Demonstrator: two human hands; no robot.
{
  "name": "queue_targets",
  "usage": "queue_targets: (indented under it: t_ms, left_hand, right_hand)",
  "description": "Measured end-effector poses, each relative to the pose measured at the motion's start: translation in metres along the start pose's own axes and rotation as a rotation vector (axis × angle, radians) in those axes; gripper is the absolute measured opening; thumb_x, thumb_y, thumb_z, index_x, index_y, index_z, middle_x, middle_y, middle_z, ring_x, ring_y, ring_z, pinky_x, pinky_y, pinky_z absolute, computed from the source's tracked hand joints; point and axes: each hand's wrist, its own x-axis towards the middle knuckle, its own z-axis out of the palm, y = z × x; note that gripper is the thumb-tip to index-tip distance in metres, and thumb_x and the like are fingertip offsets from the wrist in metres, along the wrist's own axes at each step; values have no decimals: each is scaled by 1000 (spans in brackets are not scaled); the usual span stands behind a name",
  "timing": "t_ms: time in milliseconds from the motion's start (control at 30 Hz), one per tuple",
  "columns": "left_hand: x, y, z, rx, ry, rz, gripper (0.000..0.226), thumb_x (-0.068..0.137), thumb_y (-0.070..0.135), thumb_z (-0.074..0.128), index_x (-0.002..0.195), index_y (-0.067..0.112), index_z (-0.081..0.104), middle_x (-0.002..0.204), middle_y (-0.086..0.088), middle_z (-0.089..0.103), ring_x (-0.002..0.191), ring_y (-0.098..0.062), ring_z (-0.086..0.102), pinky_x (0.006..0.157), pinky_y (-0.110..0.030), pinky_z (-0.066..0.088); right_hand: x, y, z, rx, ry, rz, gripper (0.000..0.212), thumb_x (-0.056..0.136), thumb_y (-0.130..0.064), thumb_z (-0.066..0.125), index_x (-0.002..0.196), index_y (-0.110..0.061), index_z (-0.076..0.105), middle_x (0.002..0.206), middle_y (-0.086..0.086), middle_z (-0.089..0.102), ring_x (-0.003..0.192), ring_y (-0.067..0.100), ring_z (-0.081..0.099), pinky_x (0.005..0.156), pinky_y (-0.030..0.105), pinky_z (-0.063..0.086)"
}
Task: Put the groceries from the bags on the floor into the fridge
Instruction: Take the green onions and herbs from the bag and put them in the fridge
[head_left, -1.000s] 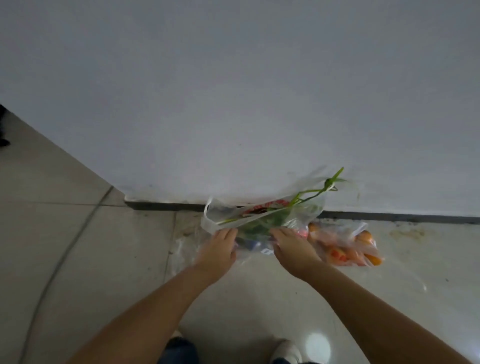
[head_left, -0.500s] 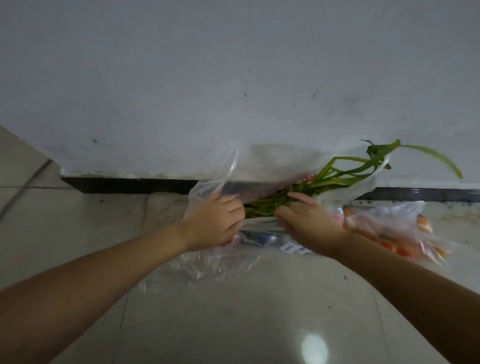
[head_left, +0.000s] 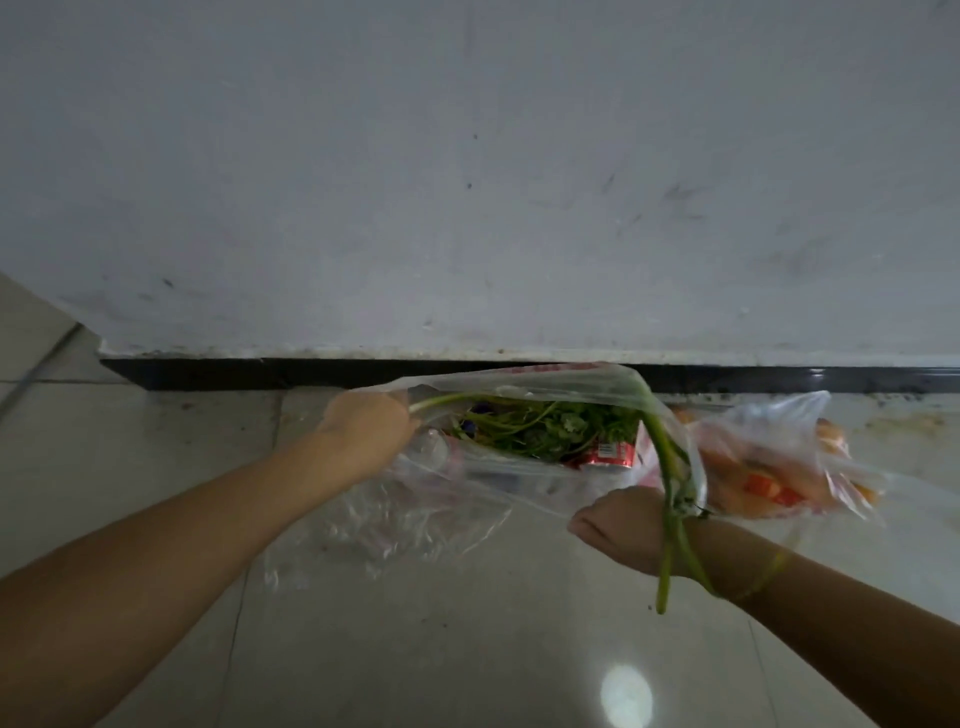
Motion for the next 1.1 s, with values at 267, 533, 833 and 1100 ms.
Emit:
queue_targets:
  t_ms: [267,533,833,1100]
  left_hand:
    - [35,5,-7,19,134,68,48,94,48,41,125,12,50,114,-10,60,99,-28,60,71,-35,47]
    - [50,45,-26,-102,190,380,50,96,43,41,138,16,43,135,-8,48,121,-25,47,97,-36,39]
    - [44,5,16,-719,-363,334,106,77,47,72,151,28,-2,157,2,21,140,-16,30,114,-28,29]
    - [36,1,20,-849,-338,332,81,76,62,65,144,39,27,143,22,37,126,-2,42,108,-28,38]
  right_hand:
    - [7,12,-27,37,-268,85,44,102,-34,27,128,-9,53,129,13,56,114,25,54,105,37,39]
    - [7,5,-135,163,259,185,35,99,-18,32,128,-19,53,117,8,64,96,20,60,84,33,49]
    - [51,86,-90,420,44,405,44,103,-32,29,145,-18,34,149,8,40,132,24,41,107,32,31]
    - [53,43,-122,-187,-36,455,19,96,-11,39,101,-13,57,103,4,62,94,22,58,87,34,41]
